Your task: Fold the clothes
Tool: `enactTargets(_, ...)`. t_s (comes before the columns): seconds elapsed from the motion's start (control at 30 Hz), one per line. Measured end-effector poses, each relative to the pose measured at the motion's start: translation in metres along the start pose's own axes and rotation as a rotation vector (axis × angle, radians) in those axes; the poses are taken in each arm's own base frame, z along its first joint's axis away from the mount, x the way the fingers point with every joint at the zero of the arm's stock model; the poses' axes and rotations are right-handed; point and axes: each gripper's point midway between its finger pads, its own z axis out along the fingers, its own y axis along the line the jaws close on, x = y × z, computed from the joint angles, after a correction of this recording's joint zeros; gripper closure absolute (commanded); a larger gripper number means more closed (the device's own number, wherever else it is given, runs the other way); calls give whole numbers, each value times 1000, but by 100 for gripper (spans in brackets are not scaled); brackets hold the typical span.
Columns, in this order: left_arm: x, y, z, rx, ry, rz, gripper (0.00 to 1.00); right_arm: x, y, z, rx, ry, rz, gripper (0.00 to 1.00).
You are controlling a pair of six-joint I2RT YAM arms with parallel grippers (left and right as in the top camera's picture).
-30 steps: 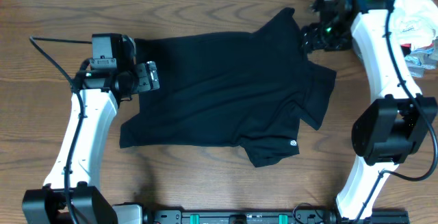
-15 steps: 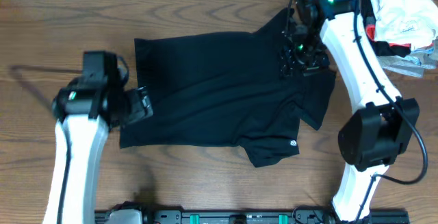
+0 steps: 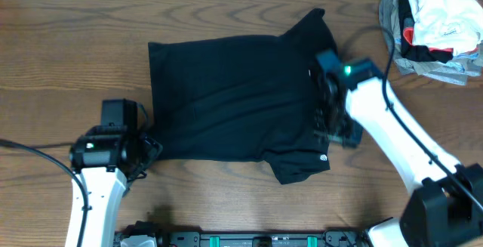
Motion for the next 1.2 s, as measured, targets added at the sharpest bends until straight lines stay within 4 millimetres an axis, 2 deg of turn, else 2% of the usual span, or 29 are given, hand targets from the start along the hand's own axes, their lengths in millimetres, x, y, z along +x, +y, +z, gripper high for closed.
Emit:
enactTargets(0.07, 1, 2, 17, -4, -19, -127, 13, 6, -6, 18, 2, -1, 95, 14)
enactTargets(0.17, -6, 0, 39, 20, -81, -285, 14, -1, 4, 36, -55, -38, 158, 13)
enactTargets(0.23, -16, -10, 52, 82, -141, -375, 14, -4, 13, 45, -101, -46, 169, 13)
enactTargets(0.4, -37, -33, 72, 222, -239, -492, 15, -6, 25, 47, -156, -42, 160, 13)
enactTargets(0.57, -33, -36, 96, 194, -213, -512, 16, -3, 25, 47, -160, -29, 147, 14)
enactTargets(0.7, -33, -43, 103, 194, -199, -512, 21, -1, 24, 48, -154, -21, 141, 16)
enactTargets(0.87, -39, -50, 107, 198, -213, -500, 39, 2, 21, 48, -143, -9, 135, 22)
enactTargets(0.97, -40, -51, 110, 183, -213, -472, 43, 4, 21, 48, -142, 1, 129, 28)
enactTargets(1.03, -40, -51, 112, 172, -212, -451, 57, 6, 22, 48, -146, 9, 117, 33)
enactTargets(1.13, -40, -54, 115, 170, -205, -435, 94, 8, 23, 48, -154, 19, 95, 38)
enactTargets(1.2, -39, -53, 117, 165, -196, -419, 94, 9, 24, 48, -161, 27, 86, 41)
